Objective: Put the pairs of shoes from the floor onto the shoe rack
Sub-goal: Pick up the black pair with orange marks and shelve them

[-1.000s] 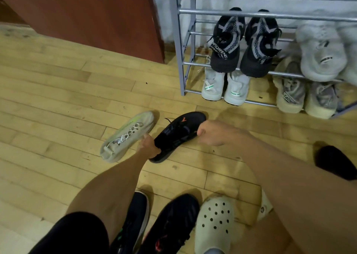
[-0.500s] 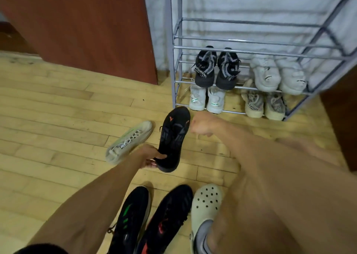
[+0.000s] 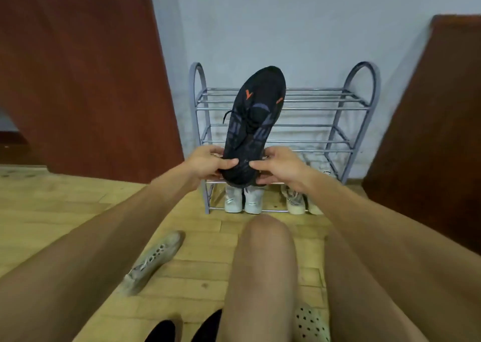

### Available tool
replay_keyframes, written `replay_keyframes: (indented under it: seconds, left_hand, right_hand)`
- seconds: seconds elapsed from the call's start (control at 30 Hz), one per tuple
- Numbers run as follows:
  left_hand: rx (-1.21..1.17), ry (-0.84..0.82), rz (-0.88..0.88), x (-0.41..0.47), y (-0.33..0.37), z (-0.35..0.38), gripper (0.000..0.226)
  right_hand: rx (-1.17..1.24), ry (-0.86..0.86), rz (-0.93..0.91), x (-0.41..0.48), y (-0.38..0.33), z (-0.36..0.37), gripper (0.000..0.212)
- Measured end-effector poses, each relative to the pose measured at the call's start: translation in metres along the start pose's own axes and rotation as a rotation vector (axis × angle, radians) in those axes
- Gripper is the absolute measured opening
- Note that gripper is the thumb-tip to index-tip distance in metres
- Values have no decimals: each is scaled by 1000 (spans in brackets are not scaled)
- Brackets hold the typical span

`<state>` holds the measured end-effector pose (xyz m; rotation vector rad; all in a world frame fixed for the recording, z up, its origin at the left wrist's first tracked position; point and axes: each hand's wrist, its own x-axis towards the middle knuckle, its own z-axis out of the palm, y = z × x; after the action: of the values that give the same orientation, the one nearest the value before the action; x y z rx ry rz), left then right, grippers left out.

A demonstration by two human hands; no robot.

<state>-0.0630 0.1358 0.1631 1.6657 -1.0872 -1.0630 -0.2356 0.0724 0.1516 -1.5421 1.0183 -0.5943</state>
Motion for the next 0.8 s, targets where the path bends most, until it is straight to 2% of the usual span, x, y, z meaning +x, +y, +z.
replay_keyframes:
  seconds: [0.13,0.23,0.33,0.43,0.63,0.8]
  left_hand:
    - [116,-108,12,-3,41,57,23]
    - [180,-182,-39,-7,49,113,34]
    - [137,-274,-101,-10,38,171,30]
    - [135,-357,-181,-11,17,227,38]
    - [144,-476,-333,-20,-29,301,51]
    - [184,-550,-442,-22,-57,321,50]
  right_hand:
    - [36,35,9,-29,6,-67,32]
    - [46,43,70,-57,30,-113,29]
    - [45,70,134,-87,62,-155,27]
    - [-8,108,209,-113,96,-189,28]
    - [12,125,357,-139,174,-215,31]
    - [179,34,466,-144,237,-205,32]
